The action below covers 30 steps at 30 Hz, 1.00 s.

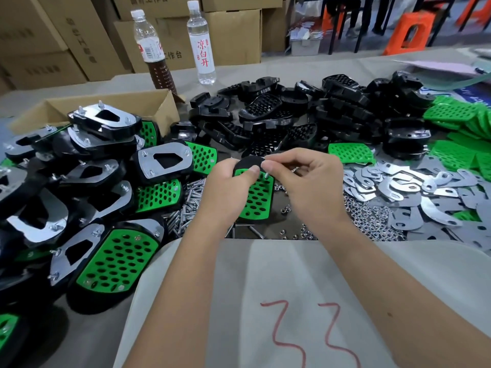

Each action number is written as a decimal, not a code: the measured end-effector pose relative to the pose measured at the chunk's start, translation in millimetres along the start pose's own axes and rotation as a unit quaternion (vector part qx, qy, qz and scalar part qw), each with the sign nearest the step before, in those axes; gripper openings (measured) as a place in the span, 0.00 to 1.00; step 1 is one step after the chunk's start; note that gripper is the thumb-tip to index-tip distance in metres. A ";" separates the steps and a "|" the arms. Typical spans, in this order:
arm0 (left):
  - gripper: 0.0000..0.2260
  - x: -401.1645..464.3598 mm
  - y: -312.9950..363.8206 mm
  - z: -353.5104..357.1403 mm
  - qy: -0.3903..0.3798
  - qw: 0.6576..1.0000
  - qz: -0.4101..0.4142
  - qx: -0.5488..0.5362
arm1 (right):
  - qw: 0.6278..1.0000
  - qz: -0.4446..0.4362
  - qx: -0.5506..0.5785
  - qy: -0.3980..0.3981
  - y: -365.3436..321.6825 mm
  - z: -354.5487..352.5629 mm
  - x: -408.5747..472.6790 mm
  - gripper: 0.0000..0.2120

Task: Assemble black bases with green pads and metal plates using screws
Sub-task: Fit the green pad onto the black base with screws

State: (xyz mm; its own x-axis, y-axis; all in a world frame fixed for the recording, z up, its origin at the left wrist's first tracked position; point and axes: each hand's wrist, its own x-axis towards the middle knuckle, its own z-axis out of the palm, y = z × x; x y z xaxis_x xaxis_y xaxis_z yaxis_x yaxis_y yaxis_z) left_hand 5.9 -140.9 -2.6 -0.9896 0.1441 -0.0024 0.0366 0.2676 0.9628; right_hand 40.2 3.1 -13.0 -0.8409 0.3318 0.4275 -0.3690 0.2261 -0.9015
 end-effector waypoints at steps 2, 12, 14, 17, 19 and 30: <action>0.09 -0.6 -0.5 2.6 0.013 1.000 0.007 0.014 | 1.000 0.000 -0.011 0.000 1.0 0.3 -0.2 0.05; 0.18 -4.3 2.0 13.8 0.073 0.997 0.015 -0.014 | 0.977 -0.135 -0.162 0.043 6.5 5.2 -3.8 0.03; 0.19 -5.8 3.7 20.9 0.091 0.996 0.005 -0.020 | 0.973 -0.136 -0.177 0.055 7.5 5.5 -4.9 0.04; 0.19 -10.0 8.6 24.9 0.104 0.994 0.011 -0.030 | 0.975 -0.129 -0.172 0.054 8.3 3.8 -5.2 0.05; 0.16 -10.7 8.2 22.4 0.087 0.996 0.012 -0.031 | 0.976 -0.133 -0.168 0.027 9.1 0.5 -4.1 0.04; 0.09 -3.7 -3.7 2.9 -0.041 0.991 -0.088 -0.091 | 0.976 -0.122 -0.133 -0.123 8.1 -24.3 3.0 0.05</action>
State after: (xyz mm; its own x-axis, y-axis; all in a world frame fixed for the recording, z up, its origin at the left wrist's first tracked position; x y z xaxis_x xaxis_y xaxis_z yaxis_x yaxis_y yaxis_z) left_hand 9.9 -139.6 -6.9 -0.9638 0.1886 -0.1887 -0.1680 0.1204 0.9784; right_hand 44.3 28.2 -17.4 -0.8225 0.0158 0.5685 -0.4822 0.5108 -0.7117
